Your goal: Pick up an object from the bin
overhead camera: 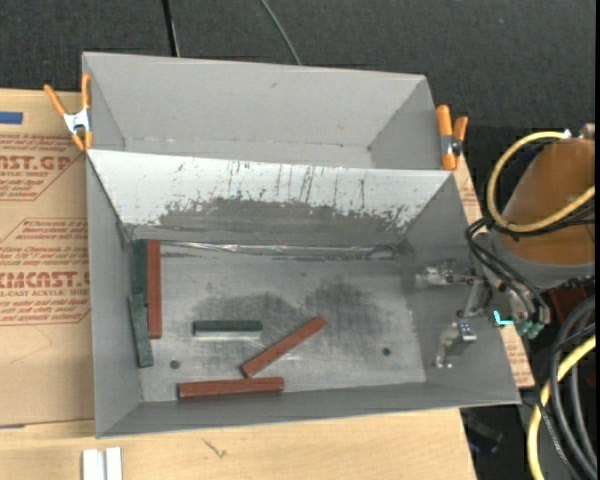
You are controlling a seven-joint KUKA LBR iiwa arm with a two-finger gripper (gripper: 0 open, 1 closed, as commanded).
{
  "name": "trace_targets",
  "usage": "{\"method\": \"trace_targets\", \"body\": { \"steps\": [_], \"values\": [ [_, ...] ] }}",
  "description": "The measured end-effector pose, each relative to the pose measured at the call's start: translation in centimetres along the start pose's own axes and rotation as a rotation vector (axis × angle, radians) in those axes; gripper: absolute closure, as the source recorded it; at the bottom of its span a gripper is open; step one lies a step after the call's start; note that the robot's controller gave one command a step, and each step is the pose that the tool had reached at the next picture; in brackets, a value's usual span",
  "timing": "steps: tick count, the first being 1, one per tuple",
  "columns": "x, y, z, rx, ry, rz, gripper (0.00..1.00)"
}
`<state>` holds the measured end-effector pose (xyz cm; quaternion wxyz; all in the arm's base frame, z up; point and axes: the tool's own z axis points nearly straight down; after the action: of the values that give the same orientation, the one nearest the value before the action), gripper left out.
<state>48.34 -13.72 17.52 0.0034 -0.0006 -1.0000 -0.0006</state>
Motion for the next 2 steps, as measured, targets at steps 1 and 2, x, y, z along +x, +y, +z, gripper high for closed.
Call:
{"method": "trace_targets", "body": {
  "steps": [1, 2],
  "values": [
    [-0.1, 0.0, -0.3, 0.001, -0.006, -0.001, 0.00],
    [-6.8, 3.6, 3.9, 0.002, -0.013, -0.035, 0.00]
  ]
}}
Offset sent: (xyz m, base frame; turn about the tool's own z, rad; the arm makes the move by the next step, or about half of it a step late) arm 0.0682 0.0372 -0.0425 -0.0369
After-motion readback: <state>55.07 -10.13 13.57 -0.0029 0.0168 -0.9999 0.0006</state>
